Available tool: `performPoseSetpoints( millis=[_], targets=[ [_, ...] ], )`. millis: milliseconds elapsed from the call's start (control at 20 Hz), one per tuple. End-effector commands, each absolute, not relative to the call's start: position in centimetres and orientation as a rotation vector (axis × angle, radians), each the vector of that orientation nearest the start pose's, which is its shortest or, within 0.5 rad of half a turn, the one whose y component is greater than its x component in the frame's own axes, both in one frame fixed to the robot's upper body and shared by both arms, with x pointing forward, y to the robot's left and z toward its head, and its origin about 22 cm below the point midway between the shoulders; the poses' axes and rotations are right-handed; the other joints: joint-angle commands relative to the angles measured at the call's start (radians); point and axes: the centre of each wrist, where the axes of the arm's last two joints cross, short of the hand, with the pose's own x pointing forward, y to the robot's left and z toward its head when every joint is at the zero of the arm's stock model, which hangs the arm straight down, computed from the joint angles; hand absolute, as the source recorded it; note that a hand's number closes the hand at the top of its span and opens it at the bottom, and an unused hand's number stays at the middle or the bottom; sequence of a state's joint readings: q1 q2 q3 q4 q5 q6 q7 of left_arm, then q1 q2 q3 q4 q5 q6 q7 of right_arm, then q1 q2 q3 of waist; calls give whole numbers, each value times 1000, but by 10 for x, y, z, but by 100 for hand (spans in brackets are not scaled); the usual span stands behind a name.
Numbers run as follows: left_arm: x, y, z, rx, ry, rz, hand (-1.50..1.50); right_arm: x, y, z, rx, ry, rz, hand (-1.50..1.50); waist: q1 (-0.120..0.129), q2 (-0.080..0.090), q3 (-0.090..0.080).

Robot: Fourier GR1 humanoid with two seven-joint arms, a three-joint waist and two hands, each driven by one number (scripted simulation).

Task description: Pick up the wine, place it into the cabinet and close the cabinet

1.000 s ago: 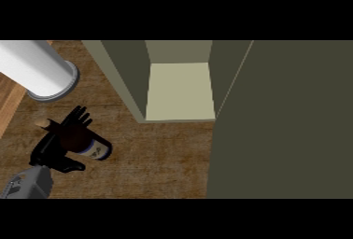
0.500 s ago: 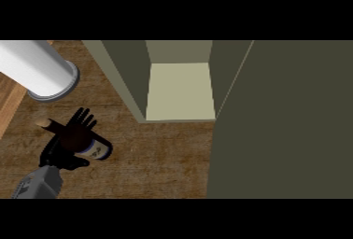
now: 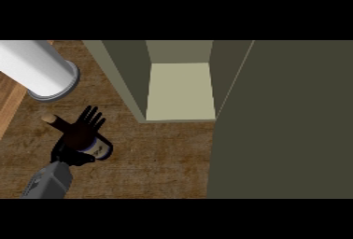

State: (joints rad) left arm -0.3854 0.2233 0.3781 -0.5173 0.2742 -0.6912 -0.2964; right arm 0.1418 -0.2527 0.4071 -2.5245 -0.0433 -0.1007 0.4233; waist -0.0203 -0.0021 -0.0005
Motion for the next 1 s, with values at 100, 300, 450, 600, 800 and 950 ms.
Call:
performPoseSetpoints(
  millis=[100, 300, 450, 600, 800, 950],
  targets=[
    [283, 331, -110, -536, -1388, 201, 150, 78, -208, 211, 336, -1934, 289, -150, 4, 0, 0],
    [271, 316, -126, -584, -1361, 195, 150, 80, -204, 208, 331, -1934, 308, -150, 5, 1, 0],
    [295, 306, -108, -513, -1429, 152, 150, 75, -205, 205, 350, -1930, 293, -150, -4, -1, 1],
    [286, 308, -111, -507, -1444, 137, 150, 78, -206, 217, 330, -1955, 302, -150, 11, -1, 0],
    [291, 309, -99, -456, -1529, 166, 150, 86, -207, 204, 309, -1945, 272, -150, 15, -3, 1],
    [257, 313, -118, -268, -1654, 266, 150, 91, -203, 202, 313, -1942, 288, -150, 22, -8, 1]
  ],
)
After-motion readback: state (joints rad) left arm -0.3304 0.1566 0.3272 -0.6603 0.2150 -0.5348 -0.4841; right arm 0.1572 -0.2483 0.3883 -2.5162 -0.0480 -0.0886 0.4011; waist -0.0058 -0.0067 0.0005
